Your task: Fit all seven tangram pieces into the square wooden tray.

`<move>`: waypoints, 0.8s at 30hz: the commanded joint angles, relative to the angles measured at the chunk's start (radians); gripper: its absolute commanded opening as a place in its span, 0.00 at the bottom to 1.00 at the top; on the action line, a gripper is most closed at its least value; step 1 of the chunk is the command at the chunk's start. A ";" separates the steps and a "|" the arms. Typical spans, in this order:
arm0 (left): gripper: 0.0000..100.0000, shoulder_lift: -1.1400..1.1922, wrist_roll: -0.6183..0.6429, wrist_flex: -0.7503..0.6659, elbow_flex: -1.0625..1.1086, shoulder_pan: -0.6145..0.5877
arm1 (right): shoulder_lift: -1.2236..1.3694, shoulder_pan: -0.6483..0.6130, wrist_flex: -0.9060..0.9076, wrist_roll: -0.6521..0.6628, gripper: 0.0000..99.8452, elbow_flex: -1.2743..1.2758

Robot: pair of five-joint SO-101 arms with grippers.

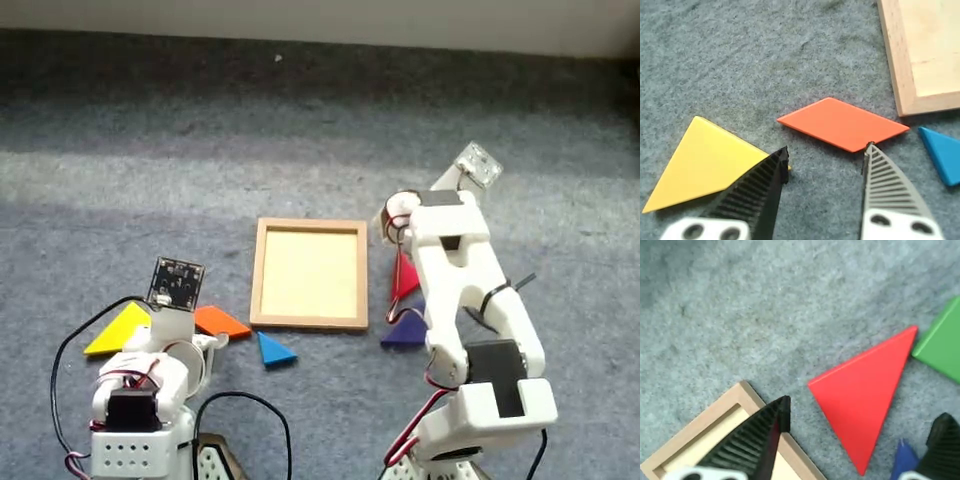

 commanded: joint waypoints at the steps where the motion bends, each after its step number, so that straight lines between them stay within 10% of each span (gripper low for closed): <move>1: 0.24 -0.007 -0.005 0.005 0.019 0.016 | 0.007 0.008 -0.016 -0.049 0.41 -0.048; 24: 0.24 -0.007 -0.003 0.005 0.019 0.016 | 0.151 0.039 -0.021 -0.097 0.41 -0.104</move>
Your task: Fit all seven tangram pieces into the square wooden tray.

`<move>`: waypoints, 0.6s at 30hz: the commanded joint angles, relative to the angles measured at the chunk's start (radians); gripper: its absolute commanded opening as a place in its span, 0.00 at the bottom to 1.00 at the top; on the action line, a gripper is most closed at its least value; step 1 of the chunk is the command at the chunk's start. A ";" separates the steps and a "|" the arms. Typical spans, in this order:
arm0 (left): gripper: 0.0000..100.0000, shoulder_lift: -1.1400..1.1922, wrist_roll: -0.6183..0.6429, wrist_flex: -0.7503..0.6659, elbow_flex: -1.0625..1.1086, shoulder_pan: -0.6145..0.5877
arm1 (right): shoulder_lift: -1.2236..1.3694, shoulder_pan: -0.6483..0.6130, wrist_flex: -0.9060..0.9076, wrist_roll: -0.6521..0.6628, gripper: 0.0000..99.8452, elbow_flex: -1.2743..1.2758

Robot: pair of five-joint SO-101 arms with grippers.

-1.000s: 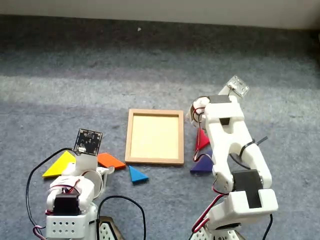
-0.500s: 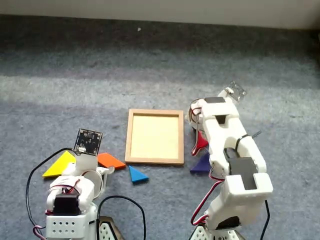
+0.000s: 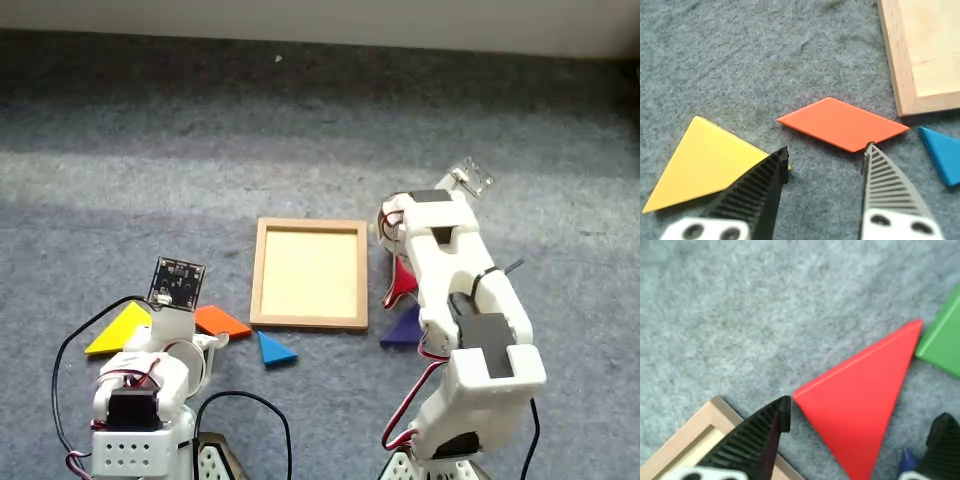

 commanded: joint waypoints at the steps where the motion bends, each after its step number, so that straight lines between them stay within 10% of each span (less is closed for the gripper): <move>1: 0.24 -0.007 -0.003 0.005 0.019 0.016 | -0.008 0.036 -0.015 -0.054 0.41 -0.047; 18: 0.24 -0.007 -0.003 0.005 0.019 0.016 | -0.008 0.039 -0.090 -0.066 0.41 -0.042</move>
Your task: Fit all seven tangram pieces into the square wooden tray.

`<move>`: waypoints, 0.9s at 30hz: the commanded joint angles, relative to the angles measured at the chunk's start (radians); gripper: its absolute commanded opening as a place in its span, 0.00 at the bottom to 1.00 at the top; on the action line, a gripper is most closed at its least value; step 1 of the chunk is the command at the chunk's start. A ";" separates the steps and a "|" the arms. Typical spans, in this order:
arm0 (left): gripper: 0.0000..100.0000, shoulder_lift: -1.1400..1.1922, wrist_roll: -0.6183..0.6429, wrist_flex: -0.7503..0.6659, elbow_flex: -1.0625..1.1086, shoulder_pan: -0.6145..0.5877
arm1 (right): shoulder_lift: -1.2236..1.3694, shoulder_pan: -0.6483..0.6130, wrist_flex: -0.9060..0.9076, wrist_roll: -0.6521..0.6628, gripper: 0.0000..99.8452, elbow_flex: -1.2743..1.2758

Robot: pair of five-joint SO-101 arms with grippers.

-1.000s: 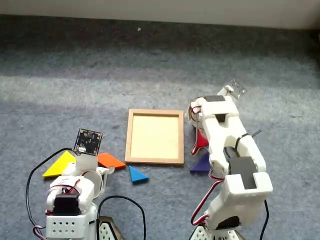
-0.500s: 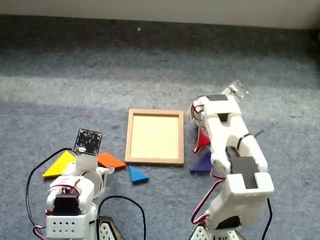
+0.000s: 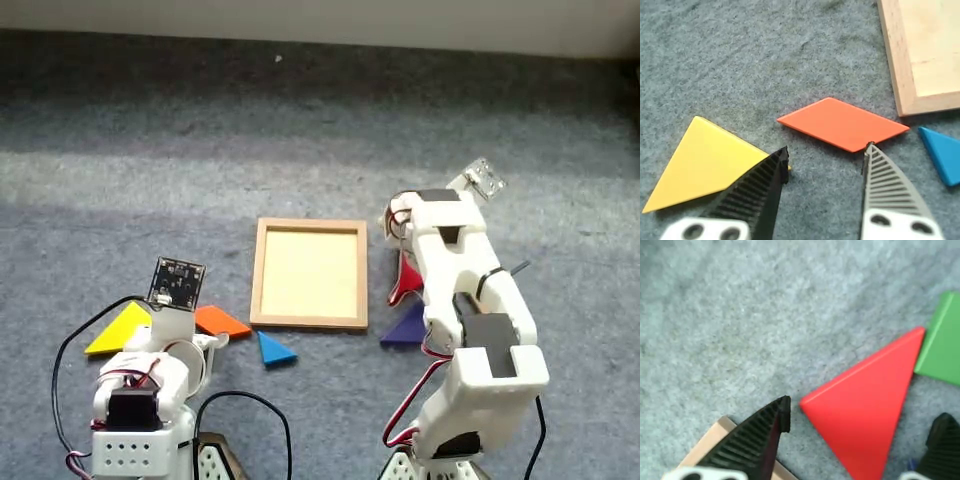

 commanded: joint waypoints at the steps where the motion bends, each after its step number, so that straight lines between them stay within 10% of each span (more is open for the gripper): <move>1: 0.24 -0.007 -0.003 0.005 0.019 0.016 | -0.008 0.015 -0.036 -0.014 0.41 -0.041; 27: 0.24 -0.007 -0.003 0.005 0.019 0.016 | 0.005 0.039 0.010 -0.049 0.41 -0.033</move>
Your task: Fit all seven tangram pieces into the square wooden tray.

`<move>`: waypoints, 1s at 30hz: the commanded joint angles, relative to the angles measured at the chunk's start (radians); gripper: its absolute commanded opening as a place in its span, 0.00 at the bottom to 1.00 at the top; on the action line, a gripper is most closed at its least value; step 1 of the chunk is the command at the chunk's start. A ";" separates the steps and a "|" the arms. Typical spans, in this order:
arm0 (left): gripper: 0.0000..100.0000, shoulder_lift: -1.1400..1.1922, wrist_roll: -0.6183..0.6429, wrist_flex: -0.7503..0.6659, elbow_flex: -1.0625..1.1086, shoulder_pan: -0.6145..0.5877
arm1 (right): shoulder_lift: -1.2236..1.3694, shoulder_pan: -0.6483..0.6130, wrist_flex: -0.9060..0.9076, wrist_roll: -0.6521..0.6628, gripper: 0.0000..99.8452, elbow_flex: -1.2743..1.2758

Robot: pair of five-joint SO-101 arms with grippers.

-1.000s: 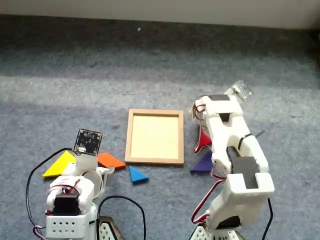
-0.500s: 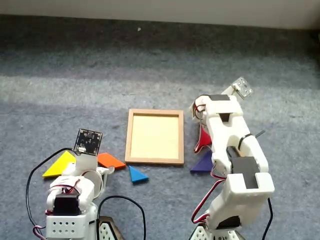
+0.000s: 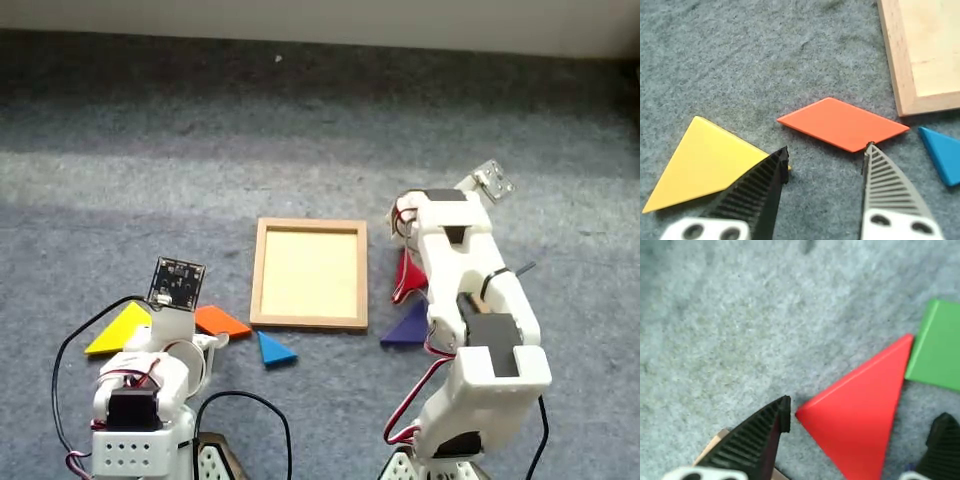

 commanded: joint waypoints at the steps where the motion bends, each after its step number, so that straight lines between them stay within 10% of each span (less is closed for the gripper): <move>1: 0.24 -0.007 -0.003 0.005 0.019 0.016 | 0.013 0.013 0.007 -0.012 0.41 -0.035; 30: 0.24 -0.007 -0.003 0.005 0.019 0.016 | -0.065 -0.059 0.142 0.095 0.32 -0.128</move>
